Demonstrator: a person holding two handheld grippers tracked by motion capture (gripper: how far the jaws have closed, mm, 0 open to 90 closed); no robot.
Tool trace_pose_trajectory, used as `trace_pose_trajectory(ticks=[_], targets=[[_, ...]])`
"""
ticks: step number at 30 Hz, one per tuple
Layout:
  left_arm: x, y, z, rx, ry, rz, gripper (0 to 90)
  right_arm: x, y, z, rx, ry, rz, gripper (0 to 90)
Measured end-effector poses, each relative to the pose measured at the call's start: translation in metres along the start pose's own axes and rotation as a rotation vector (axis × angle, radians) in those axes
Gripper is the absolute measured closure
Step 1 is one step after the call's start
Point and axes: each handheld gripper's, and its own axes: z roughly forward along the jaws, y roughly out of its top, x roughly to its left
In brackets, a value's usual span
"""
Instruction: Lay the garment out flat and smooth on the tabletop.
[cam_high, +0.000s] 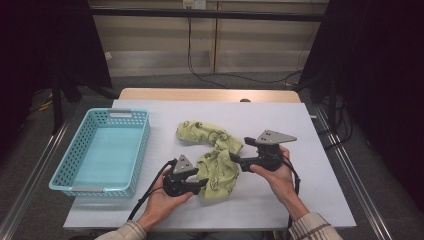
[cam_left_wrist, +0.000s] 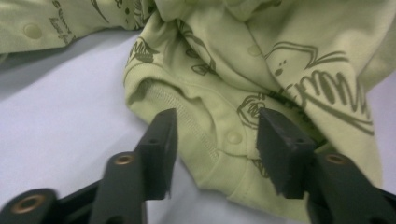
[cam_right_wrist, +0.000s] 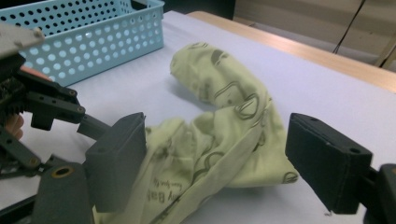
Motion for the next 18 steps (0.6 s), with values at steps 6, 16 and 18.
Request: trace_pose_trajectory(ticks=[6,16,18], targets=[[-0.001,-0.002,0.008,0.024,0.022,-0.012,30.7,-0.006,0.003,0.005,0.001,-0.017,-0.002,20.7],[-0.013,-0.003,0.015,0.06,-0.014,0.02,25.8,-0.022,0.004,0.045,0.073,-0.045,-0.007,23.8],[-0.015,-0.003,0.015,0.057,-0.017,0.032,31.7,-0.025,0.006,0.053,0.087,-0.055,-0.019,23.8]])
